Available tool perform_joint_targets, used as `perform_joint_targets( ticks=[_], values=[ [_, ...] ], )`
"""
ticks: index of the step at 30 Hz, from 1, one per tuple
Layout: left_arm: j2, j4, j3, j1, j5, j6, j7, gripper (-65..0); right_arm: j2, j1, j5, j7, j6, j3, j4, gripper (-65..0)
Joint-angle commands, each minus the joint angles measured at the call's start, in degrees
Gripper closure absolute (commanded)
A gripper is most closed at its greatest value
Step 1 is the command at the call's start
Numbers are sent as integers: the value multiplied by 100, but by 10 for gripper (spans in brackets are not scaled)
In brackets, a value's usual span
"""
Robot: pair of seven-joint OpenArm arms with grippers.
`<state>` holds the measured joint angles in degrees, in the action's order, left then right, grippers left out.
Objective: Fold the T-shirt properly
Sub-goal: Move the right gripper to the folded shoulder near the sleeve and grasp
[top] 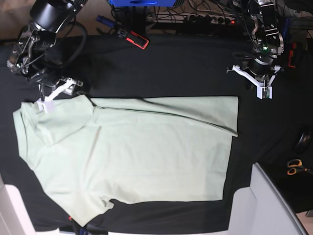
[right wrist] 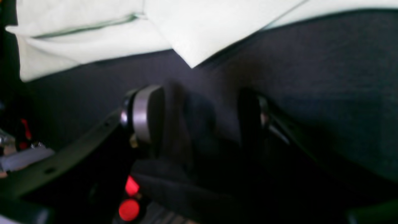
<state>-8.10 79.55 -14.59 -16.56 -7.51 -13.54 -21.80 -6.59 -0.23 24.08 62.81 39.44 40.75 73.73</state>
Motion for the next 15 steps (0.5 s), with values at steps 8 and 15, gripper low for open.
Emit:
perform_joint_targets(
  ticks=[8, 15],
  values=[
    [-74, 85, -22, -1, -18, 31, 110, 0, 92, 458, 146, -105, 56, -27, -72, -338],
    [-74, 85, -22, -1, -18, 31, 110, 0, 127, 581, 146, -96, 56, -9, -266, -312]
  ],
)
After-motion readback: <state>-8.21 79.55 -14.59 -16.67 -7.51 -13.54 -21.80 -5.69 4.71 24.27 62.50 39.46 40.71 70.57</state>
